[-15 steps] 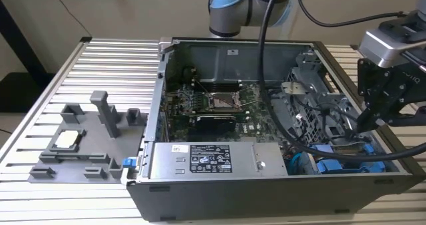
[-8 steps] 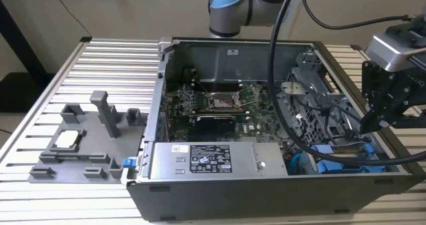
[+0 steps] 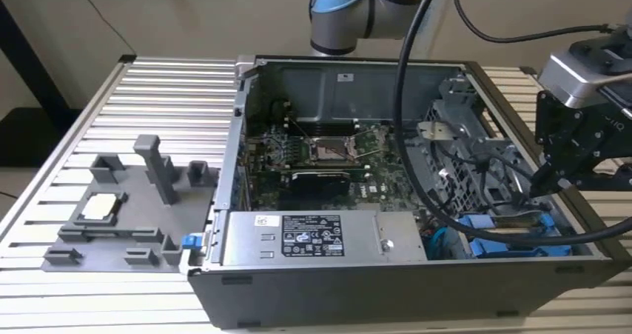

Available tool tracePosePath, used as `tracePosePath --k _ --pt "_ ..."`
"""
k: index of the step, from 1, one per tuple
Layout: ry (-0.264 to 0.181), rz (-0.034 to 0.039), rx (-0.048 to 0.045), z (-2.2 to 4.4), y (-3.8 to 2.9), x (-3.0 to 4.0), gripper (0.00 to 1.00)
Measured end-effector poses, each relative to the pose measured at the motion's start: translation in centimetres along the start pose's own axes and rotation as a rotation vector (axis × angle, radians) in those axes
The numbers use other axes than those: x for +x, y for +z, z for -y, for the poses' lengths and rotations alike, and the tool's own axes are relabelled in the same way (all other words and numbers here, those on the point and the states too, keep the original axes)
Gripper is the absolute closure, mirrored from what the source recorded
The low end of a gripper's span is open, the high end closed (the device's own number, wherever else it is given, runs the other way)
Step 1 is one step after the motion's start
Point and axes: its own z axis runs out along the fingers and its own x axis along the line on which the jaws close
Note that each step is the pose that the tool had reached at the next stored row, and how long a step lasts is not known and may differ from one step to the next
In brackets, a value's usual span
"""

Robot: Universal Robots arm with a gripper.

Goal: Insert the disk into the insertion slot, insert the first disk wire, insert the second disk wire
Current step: 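Insert the first disk wire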

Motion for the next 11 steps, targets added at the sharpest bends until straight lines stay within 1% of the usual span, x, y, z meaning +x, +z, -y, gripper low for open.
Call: tracePosePath --k 1,2,4,6,8,9,10,11 --pt "0.003 0.0012 -0.0027 0.00 0.00 0.04 0.81" --pt "0.006 0.0022 -0.0085 -0.01 0.01 0.10 0.81" --pt "0.011 0.0051 -0.0240 -0.03 0.04 0.20 0.81" --pt "0.013 0.0078 -0.0445 -0.04 0.04 0.35 0.81" --pt "0.015 0.0111 -0.0696 0.05 0.05 0.49 0.81" --pt "0.015 0.0126 -0.0805 0.13 0.06 0.54 0.81" --pt "0.016 0.0139 -0.0905 0.23 0.08 0.59 0.81" --pt "0.016 0.0148 -0.0970 0.38 0.11 0.64 0.81"
